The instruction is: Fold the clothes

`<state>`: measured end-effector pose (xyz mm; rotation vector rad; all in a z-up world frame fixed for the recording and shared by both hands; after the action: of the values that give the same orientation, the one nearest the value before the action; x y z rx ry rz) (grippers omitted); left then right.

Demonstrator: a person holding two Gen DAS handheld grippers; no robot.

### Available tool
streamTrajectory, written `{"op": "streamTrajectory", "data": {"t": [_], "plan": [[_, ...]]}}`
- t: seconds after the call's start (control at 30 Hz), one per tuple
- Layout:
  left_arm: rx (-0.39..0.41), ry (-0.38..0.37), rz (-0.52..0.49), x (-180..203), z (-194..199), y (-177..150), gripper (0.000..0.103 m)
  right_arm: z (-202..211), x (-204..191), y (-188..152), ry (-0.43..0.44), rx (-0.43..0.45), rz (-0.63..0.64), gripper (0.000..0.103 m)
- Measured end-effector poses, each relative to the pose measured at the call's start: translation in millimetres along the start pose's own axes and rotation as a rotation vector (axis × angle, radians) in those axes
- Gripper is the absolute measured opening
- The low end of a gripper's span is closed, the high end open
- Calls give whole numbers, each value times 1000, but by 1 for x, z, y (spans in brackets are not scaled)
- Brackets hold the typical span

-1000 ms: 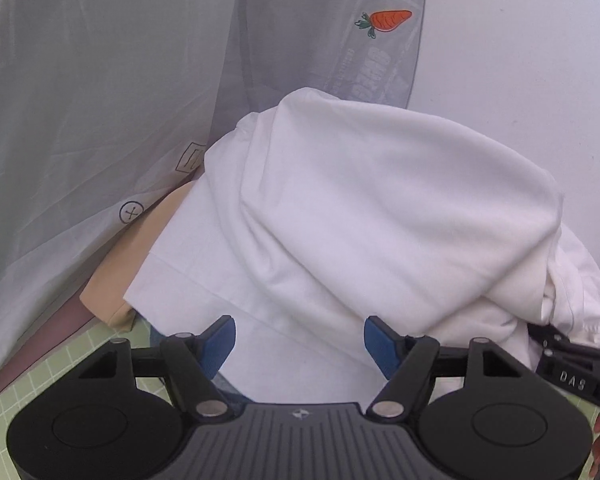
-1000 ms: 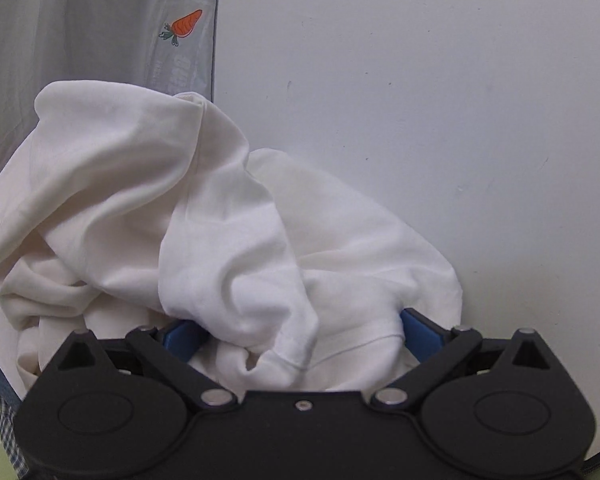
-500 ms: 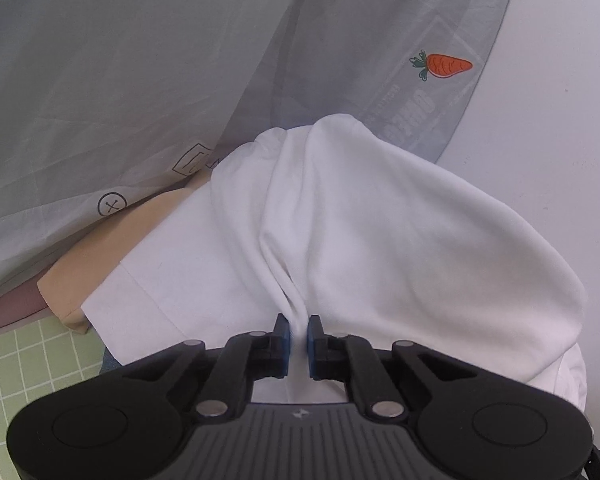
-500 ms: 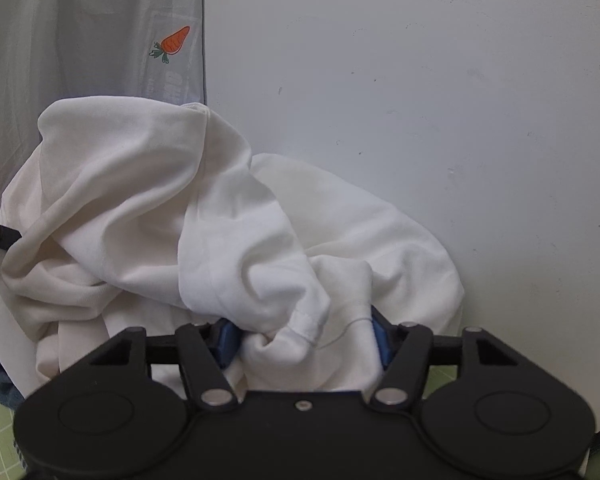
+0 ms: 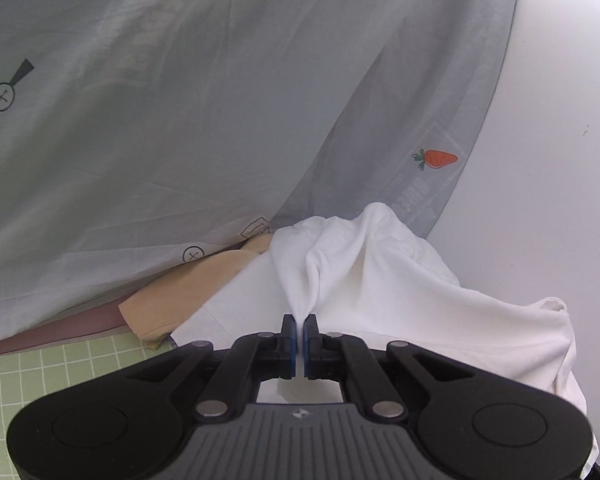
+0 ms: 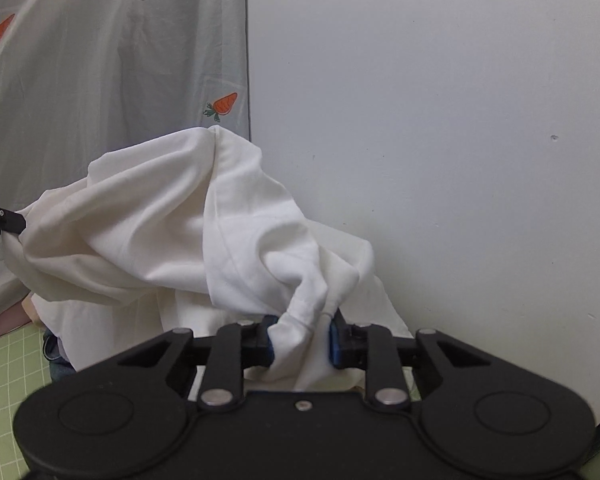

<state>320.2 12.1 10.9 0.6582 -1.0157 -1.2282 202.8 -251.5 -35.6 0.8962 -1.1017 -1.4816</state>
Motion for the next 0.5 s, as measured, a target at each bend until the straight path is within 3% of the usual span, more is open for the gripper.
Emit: {"op": "streamTrajectory", "data": {"t": [0.2, 0.5], "plan": [[100, 28, -53, -4, 91, -13, 4, 58, -13, 0, 60, 35, 20, 12], [170, 93, -16, -43, 215, -39, 4, 148, -50, 3, 155, 130, 70, 11]]}}
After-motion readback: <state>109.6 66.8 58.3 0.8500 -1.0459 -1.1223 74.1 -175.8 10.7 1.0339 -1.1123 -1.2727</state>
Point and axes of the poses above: each gripper's, at about its wrist camera, not at the fingertips, and z roughly against the way its jaws point, x to its right, y to its top, the point moved 1 cm from there along -z, roughly the way its jaws point, and after that the axes turned 10 degrees about x, right-handed, at the moved point
